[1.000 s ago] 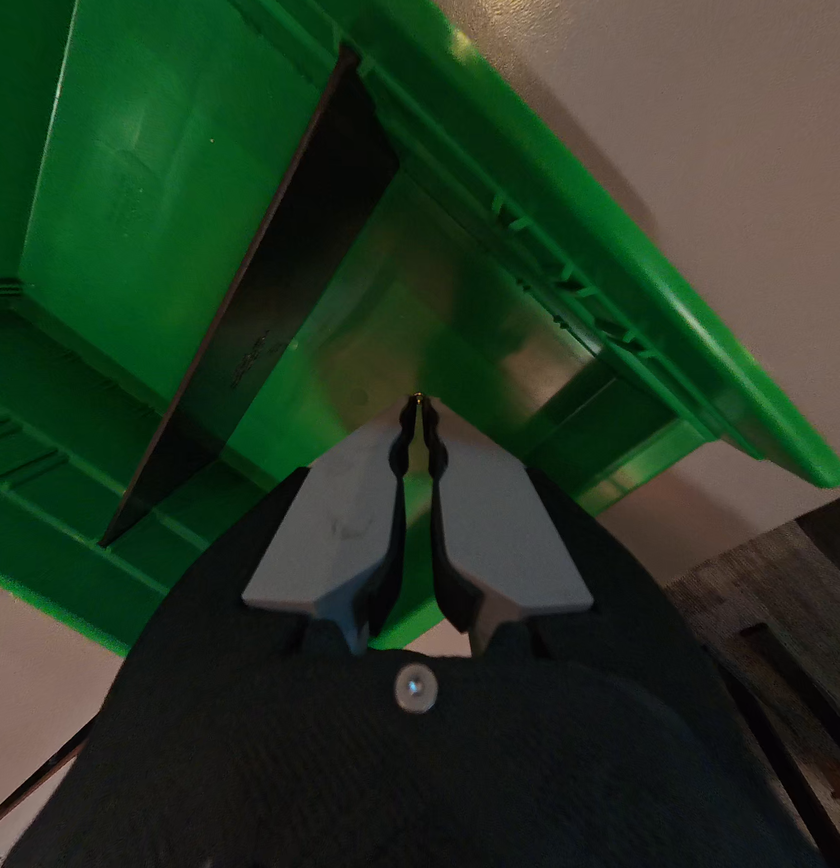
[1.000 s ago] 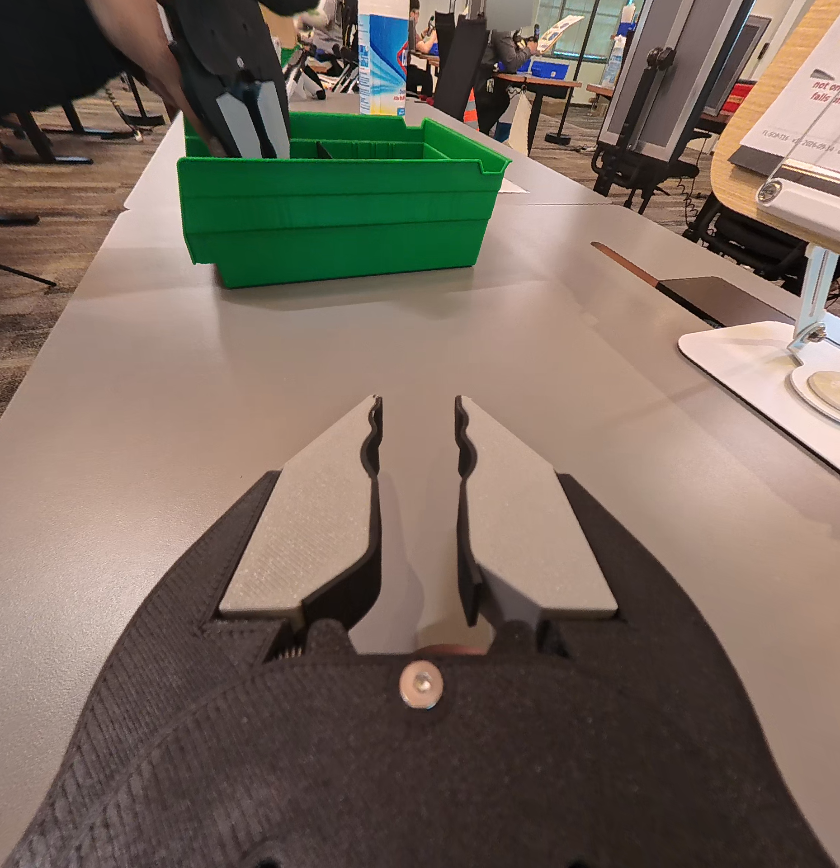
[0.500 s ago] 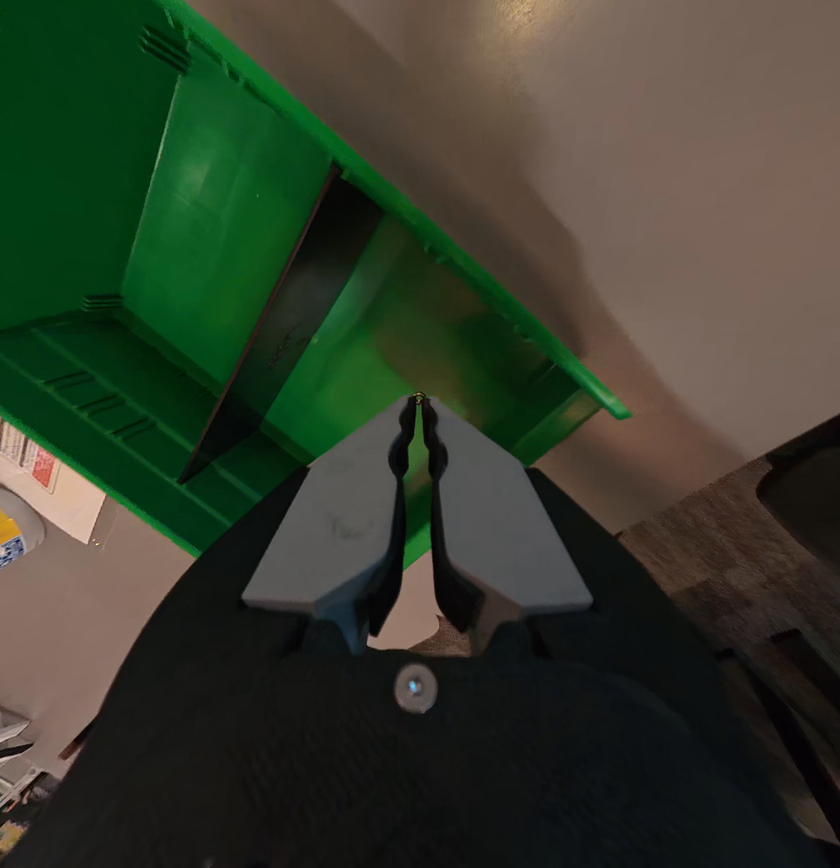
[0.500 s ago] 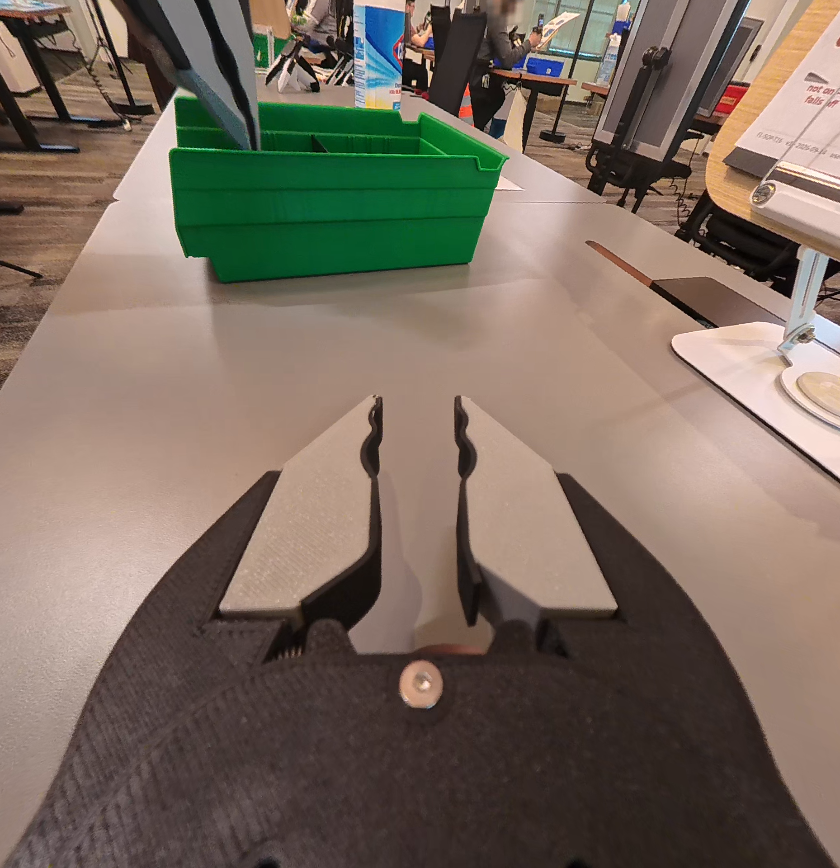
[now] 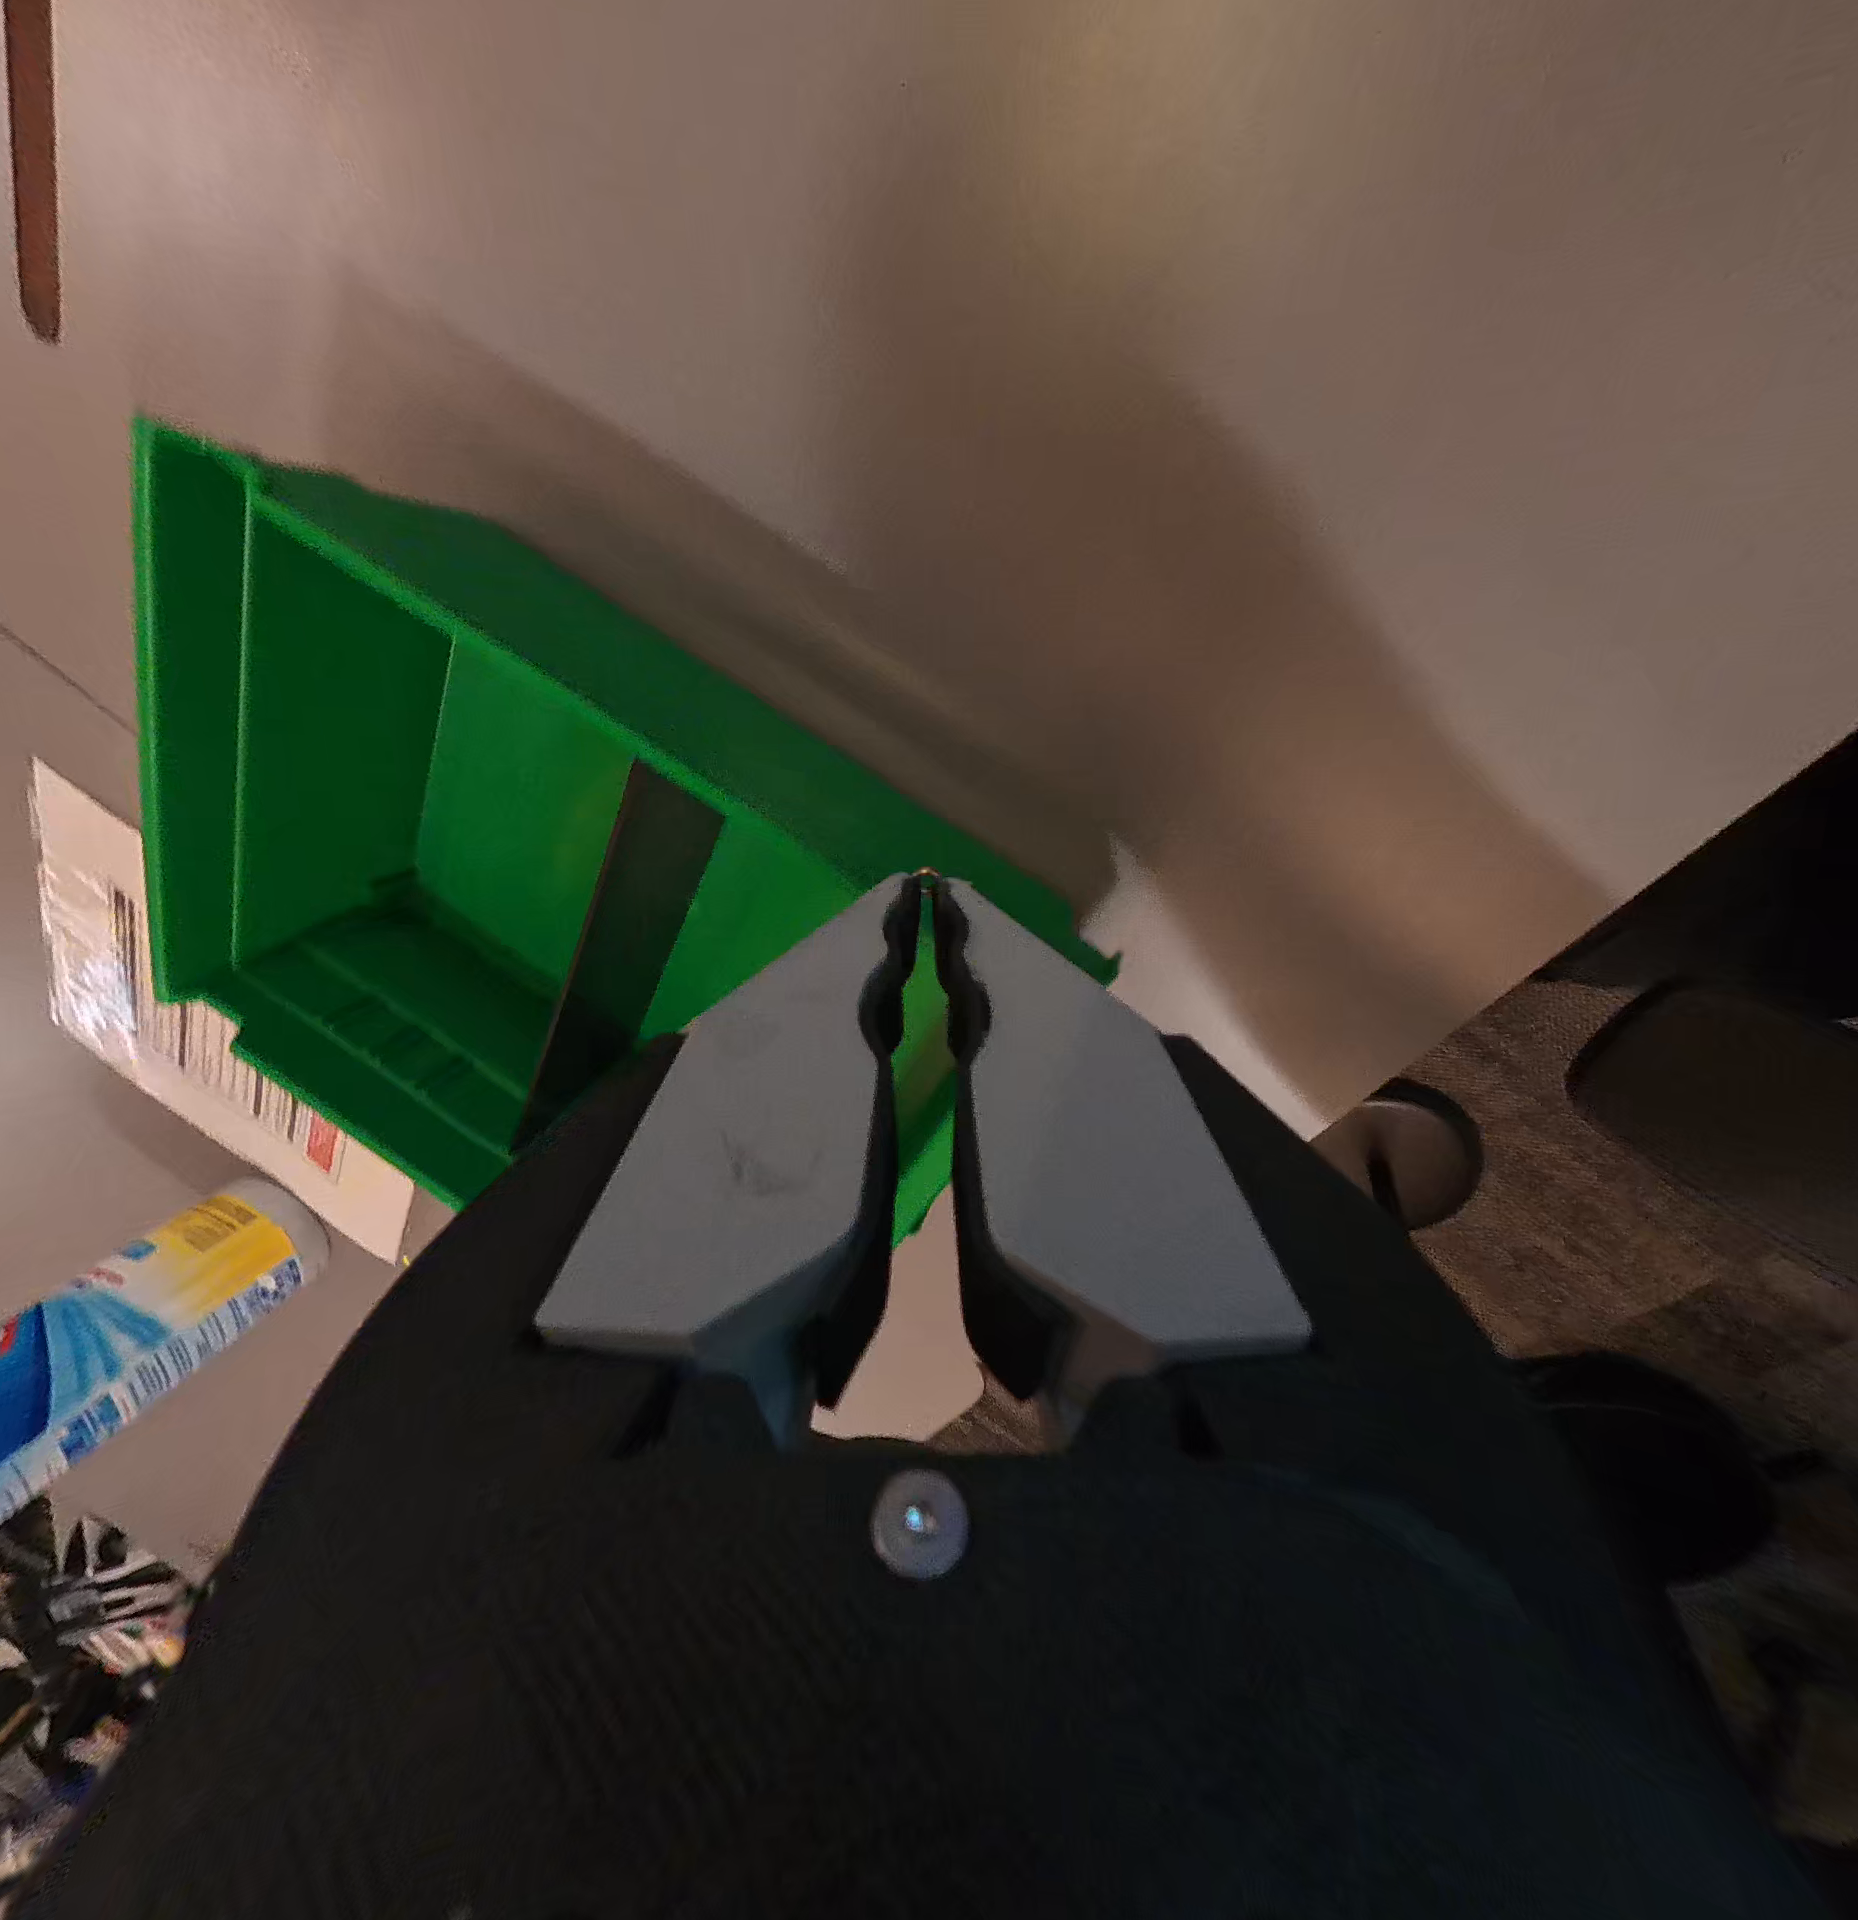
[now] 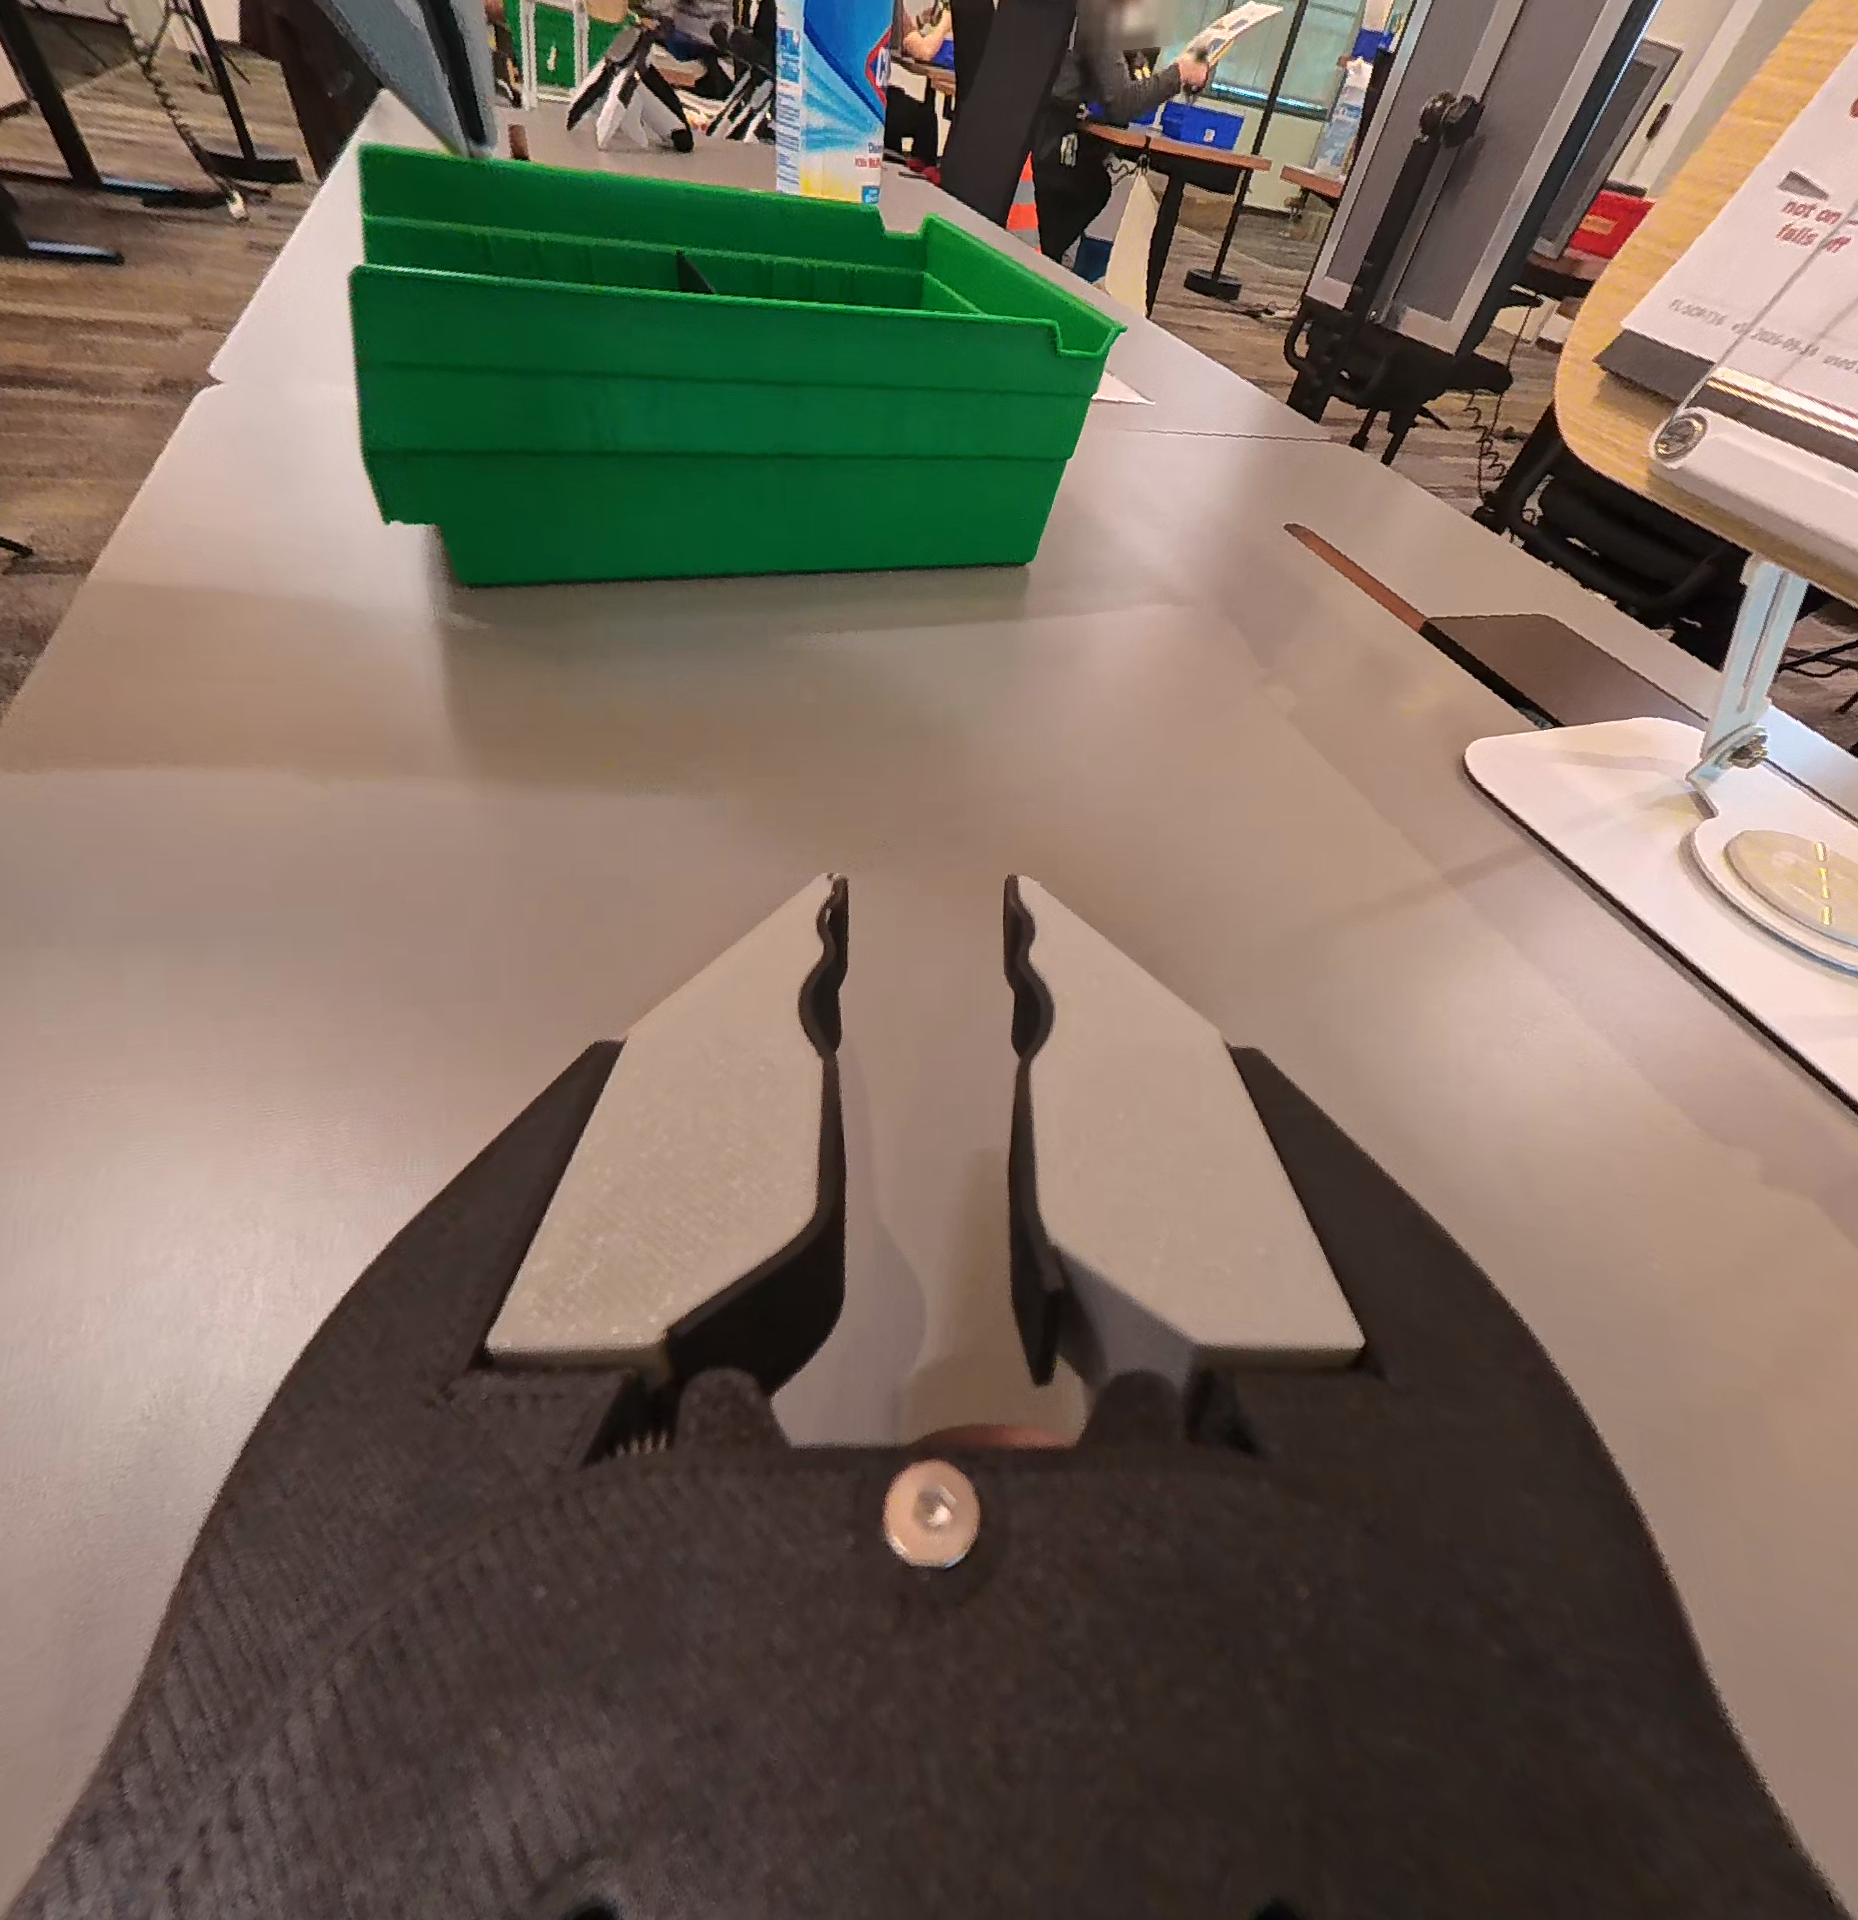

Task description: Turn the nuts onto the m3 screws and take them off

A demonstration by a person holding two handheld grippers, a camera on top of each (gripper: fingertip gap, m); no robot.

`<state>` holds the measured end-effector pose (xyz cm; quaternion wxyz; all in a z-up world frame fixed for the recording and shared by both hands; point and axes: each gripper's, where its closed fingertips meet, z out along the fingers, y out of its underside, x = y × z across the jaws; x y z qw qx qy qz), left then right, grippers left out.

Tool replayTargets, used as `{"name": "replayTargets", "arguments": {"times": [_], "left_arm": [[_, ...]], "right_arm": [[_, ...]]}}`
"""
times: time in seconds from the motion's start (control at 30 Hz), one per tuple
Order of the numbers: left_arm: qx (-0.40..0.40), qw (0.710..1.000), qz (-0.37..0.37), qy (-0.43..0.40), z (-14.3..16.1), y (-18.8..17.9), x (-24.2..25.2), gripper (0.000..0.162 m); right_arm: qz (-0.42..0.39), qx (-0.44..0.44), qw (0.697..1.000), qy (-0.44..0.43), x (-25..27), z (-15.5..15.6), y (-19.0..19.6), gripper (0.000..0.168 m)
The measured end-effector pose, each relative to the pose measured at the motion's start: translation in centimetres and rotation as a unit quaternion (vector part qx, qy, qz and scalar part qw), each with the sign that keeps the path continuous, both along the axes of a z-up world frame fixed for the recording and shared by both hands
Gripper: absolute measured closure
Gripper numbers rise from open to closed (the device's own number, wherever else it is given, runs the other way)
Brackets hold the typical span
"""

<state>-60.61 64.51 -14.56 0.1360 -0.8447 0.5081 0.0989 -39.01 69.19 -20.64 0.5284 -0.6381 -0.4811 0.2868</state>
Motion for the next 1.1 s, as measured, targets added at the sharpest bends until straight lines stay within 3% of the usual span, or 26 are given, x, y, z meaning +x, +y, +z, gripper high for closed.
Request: {"name": "replayTargets", "arguments": {"times": [0.03, 0.17, 0.37, 0.67, 1.1], "left_arm": [[-0.001, 1.0, -0.01, -0.002, -0.1, -0.1, 1.0, 0.161], [-0.018, 0.998, -0.057, -0.021, -1.7, -0.7, 5.4, 0.161], [-0.057, 0.991, -0.108, -0.062, -6.6, -1.5, 11.2, 0.161], [-0.111, 0.98, -0.138, -0.09, -12.4, -1.7, 16.0, 0.161], [-0.106, 0.978, -0.143, -0.106, -13.1, -1.6, 17.6, 0.157]], "right_arm": [[0.001, 0.001, 1.0, -0.002, 0.0, 0.0, 0.0, 0.141], [0.006, 0.008, 1.0, -0.003, -0.1, 0.1, -0.2, 0.142], [0.011, 0.008, 1.0, 0.007, -0.1, 0.6, -0.4, 0.143], [0.014, 0.01, 1.0, 0.013, 0.0, 1.0, -0.3, 0.143], [0.013, 0.012, 1.0, 0.014, 0.1, 1.1, -0.3, 0.143]]}}
